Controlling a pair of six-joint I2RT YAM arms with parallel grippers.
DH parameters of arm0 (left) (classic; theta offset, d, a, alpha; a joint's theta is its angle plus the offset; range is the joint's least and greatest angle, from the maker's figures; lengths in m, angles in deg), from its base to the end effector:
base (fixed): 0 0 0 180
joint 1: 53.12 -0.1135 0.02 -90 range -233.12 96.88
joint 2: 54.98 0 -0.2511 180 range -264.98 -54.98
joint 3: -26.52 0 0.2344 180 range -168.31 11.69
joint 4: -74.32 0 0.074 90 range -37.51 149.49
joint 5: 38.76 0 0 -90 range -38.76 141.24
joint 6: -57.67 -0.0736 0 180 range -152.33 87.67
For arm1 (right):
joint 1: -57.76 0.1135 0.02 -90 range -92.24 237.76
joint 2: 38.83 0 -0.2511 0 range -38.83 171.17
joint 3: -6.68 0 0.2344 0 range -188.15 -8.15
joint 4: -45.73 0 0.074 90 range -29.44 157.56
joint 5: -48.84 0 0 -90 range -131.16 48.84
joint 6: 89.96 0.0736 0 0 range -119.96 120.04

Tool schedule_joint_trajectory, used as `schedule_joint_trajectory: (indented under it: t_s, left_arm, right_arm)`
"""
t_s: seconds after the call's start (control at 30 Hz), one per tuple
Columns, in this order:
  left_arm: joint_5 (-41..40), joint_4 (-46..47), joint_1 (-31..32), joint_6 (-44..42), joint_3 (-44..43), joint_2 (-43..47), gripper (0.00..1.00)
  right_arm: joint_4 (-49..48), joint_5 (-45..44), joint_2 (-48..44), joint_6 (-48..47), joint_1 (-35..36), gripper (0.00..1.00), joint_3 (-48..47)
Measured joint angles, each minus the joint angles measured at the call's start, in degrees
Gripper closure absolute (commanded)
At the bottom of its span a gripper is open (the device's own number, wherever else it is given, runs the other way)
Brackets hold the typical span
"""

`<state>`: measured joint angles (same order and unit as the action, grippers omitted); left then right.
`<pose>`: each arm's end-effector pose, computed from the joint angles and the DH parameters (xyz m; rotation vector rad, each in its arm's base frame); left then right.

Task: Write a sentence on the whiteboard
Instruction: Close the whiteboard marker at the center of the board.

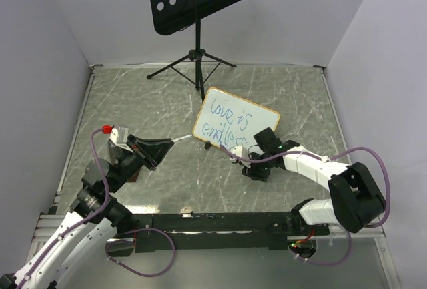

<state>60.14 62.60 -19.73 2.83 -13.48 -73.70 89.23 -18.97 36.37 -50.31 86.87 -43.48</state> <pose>0.1150 -0.0895 0.3035 0.1142 1.4938 -1.0895 0.1789 0.1314 0.1248 -1.7859 1.9933 0.4221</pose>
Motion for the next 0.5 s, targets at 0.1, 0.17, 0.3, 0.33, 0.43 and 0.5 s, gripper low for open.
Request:
schedule_joint_trajectory:
  t_s: [0.1,0.17,0.3,0.33,0.43,0.5]
  left_arm:
    - [0.0,0.0,0.0,0.0,0.0,0.0,0.99]
    - [0.0,0.0,0.0,0.0,0.0,0.0,0.99]
    - [0.0,-0.1,0.0,0.0,0.0,0.2,0.99]
    - [0.0,-0.2,0.0,0.0,0.0,0.2,0.99]
    - [-0.1,-0.8,0.0,0.0,0.0,0.2,0.99]
    - [-0.2,-0.9,0.0,0.0,0.0,0.3,0.99]
  right_arm:
    - [-0.3,-0.4,0.5,0.4,0.5,0.54,0.0]
    - [-0.4,-0.4,0.6,0.4,0.8,0.56,0.0]
    - [-0.2,-0.2,0.5,0.0,1.4,0.56,0.0]
    - [0.0,-0.2,0.3,-0.1,1.5,0.56,0.0]
    - [0.8,-0.5,-1.2,-0.5,1.5,0.55,0.1]
    - [1.3,-0.9,-3.0,-0.7,1.5,0.55,0.2]
